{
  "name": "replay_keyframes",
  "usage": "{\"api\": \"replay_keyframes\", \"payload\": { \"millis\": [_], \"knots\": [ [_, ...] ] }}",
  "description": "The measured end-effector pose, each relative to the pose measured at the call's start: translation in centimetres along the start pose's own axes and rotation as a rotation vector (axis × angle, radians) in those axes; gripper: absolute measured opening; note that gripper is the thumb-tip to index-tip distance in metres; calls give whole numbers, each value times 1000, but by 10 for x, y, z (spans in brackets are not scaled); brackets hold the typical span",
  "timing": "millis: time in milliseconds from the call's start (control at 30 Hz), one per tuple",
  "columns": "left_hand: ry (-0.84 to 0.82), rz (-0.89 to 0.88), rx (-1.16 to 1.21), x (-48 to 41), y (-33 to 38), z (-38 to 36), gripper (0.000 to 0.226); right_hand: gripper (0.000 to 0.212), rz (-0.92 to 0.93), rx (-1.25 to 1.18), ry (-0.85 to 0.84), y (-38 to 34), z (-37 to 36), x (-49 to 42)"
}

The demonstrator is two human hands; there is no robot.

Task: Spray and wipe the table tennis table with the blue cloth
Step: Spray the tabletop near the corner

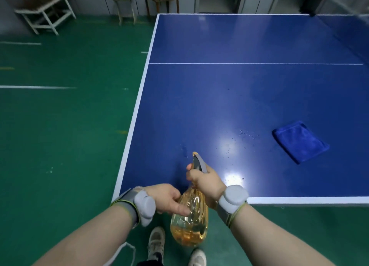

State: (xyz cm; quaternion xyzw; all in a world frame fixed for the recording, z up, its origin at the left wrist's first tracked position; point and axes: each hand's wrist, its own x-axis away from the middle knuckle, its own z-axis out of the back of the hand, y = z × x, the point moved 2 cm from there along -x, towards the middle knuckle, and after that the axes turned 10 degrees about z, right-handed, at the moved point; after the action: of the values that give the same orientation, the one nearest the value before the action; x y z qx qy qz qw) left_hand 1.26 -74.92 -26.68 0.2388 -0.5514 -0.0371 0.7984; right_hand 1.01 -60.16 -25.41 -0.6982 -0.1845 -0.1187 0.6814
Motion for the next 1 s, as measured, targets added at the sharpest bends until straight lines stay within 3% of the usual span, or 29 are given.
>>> {"api": "replay_keyframes", "payload": {
  "millis": [100,233,400,533,633,733,833,933,1000],
  "knots": [
    [32,-65,42,-4,-14,19,65,37,57,15,-31,-14,-16,-20],
    [29,-206,157,1,-18,46,49,34,111,6,24,-35,-33,-51],
    [303,-196,222,-3,-37,107,86,19,147,43,136,-62,-65,-108],
    [373,-204,166,-5,-38,151,67,11,136,61,215,-82,-90,-149],
    [389,-197,149,-16,-43,182,83,14,151,98,256,-95,-103,-176],
    [430,-231,161,-28,-47,201,73,9,168,121,222,-105,-109,-194],
    [501,-224,184,-44,-51,222,78,34,125,108,143,-113,-113,-216],
    [565,-212,261,-60,-56,243,90,103,53,144,82,-116,-107,-227],
    [625,-211,312,-68,-56,258,86,111,53,184,108,-111,-97,-229]
  ]
}}
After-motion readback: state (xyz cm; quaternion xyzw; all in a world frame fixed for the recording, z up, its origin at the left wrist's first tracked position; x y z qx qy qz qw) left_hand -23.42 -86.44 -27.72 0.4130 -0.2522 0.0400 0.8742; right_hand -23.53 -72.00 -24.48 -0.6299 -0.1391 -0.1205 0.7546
